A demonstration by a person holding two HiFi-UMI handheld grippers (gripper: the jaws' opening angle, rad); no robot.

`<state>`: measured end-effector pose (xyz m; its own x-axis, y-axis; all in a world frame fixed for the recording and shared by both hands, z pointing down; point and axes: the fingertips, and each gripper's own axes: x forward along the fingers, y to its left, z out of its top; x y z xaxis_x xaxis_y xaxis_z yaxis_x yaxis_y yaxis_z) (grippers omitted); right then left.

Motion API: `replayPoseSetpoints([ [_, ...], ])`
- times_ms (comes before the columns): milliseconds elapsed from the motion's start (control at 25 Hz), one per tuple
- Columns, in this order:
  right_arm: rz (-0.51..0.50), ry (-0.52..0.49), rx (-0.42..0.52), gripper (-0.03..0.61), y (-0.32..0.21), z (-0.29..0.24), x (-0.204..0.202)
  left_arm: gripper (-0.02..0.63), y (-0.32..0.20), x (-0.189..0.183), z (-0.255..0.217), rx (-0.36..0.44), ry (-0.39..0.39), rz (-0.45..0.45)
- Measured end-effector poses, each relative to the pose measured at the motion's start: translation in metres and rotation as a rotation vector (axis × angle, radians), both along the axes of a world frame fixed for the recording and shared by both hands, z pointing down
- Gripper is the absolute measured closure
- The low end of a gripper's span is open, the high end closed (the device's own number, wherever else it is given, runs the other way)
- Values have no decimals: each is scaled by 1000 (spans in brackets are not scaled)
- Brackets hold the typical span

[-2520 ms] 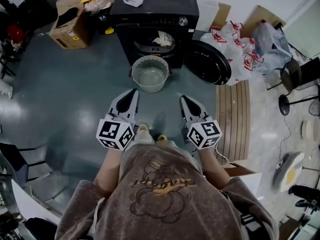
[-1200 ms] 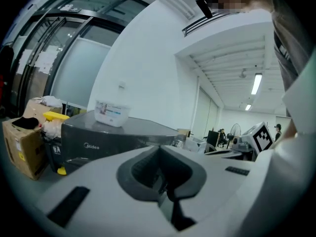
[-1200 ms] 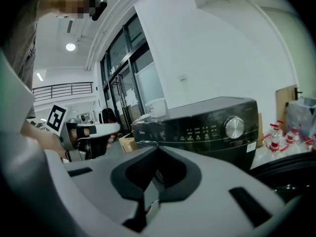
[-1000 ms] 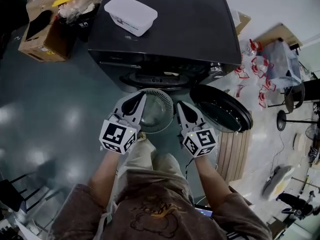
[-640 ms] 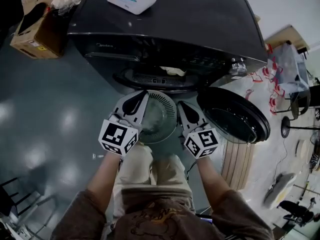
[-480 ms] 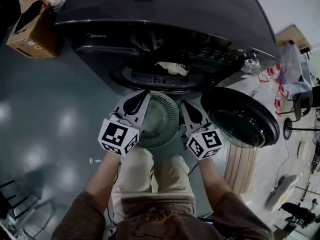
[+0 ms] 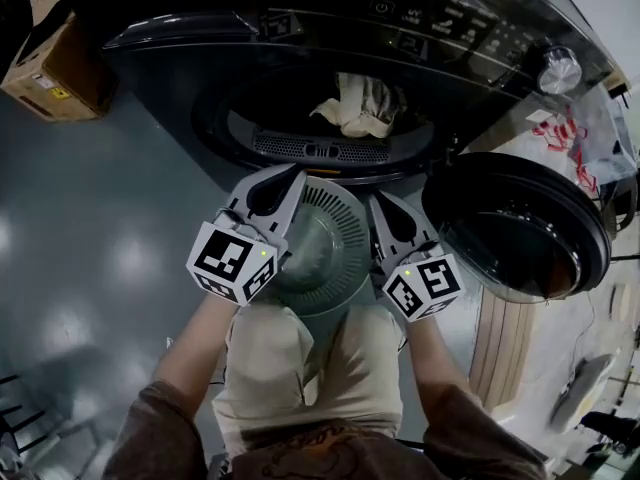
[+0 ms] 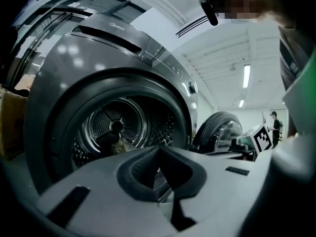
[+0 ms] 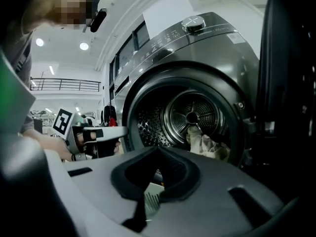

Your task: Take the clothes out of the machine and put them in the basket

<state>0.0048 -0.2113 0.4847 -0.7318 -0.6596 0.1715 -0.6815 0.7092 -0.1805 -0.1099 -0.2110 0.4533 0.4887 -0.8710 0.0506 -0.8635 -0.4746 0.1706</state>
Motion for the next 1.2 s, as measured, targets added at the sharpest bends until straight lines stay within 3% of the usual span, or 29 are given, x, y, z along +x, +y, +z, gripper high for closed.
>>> replayPoseSetpoints([
  [760,-14,-56,70,581,30,16,32,607,17,39,4,75,-22,-20],
  [960,-8,-58,68,580,37,17,40,512,16,46,7,78,-36,-20],
  [1200,3,-59,65,581,41,20,44,335,-1,53,17,47,-33,22],
])
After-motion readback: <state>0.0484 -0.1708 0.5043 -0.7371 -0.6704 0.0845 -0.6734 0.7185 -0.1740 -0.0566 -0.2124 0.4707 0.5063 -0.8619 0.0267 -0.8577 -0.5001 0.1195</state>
